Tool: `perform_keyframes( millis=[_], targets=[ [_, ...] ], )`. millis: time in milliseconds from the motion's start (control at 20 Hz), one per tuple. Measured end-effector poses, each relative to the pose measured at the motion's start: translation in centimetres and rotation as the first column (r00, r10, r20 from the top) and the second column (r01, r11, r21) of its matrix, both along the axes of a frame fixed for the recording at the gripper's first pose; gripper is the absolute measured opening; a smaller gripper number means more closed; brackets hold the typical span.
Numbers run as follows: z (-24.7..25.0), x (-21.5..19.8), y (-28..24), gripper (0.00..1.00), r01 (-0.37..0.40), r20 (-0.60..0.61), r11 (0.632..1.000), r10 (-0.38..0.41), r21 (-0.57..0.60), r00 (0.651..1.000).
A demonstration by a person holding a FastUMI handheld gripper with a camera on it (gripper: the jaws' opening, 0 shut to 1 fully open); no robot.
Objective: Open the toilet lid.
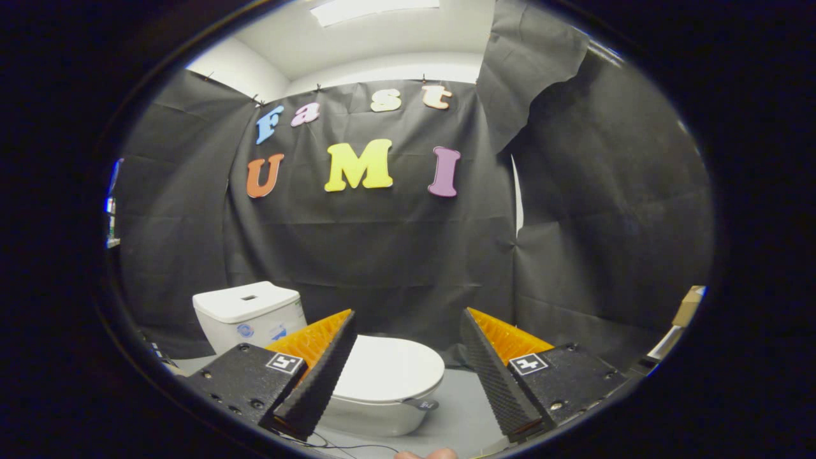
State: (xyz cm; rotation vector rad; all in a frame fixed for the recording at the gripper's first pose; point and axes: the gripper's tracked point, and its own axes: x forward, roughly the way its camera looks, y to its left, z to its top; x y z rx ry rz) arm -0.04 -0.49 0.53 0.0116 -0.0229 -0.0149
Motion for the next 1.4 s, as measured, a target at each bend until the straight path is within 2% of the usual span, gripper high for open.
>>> perform_keyframes(
  millis=[250,800,1000,1400],
  targets=[
    [-0.5,0.4,-0.7,1.0,0.024,-0.001,1.0,-0.024,-0.007,1.0],
    [-5.2,2.6,-0.7,1.0,0.046,-0.129,0.999,-0.046,-0.003,0.991],
    [-7.3,3.6,-0.5,1.0,0.061,-0.204,0.993,-0.04,0.1,0.978],
    [-10.0,7.4,-1.5,1.0,0.093,-0.309,0.98,-0.034,0.177,0.95]
  ],
)
